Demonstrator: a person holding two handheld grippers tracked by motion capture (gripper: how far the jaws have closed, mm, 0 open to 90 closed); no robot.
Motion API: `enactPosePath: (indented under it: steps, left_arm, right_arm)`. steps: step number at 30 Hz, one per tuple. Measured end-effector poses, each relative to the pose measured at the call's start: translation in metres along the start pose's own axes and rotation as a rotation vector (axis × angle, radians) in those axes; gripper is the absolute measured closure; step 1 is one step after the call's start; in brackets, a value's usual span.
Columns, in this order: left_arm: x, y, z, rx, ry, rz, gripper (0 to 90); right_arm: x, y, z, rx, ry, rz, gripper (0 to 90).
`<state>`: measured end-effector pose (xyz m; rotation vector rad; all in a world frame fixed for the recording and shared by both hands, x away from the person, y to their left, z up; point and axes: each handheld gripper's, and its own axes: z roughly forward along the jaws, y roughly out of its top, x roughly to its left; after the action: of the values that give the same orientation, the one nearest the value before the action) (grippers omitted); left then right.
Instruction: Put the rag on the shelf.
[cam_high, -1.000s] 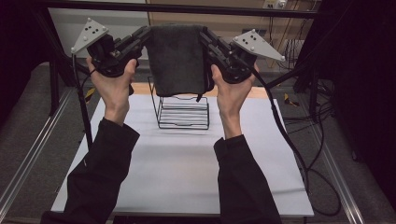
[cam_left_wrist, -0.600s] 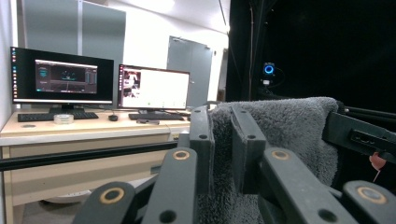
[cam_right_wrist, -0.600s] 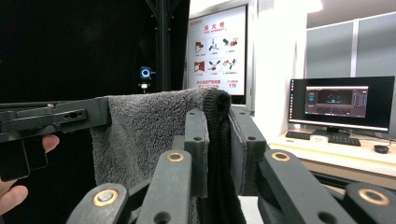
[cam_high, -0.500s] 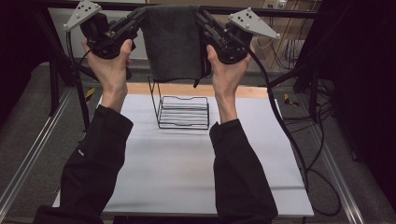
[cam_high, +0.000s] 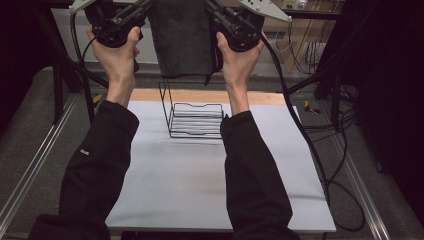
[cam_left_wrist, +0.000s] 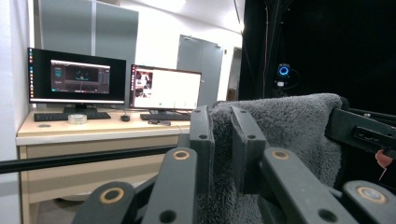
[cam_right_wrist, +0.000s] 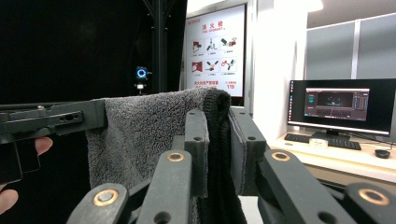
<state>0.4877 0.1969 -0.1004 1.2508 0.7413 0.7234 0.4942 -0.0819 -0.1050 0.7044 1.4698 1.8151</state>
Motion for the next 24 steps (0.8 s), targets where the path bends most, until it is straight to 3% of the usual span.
enactPosePath:
  steps: [8, 14, 17, 24]
  left_arm:
    - [0.012, -0.011, 0.014, 0.034, 0.011, -0.009, 80.0]
    - [0.017, -0.023, 0.02, 0.068, 0.016, 0.015, 80.0]
    - [0.019, -0.031, 0.022, 0.078, 0.012, 0.003, 80.0]
    - [0.018, -0.04, 0.024, 0.118, 0.006, 0.045, 80.1]
  right_arm:
    - [-0.011, -0.008, 0.014, 0.039, -0.011, -0.011, 79.3]
    - [-0.015, -0.02, 0.017, 0.075, -0.018, -0.025, 79.4]
    - [-0.018, -0.027, 0.017, 0.091, -0.021, -0.007, 79.4]
    - [-0.021, -0.039, 0.014, 0.116, -0.028, -0.005, 79.4]
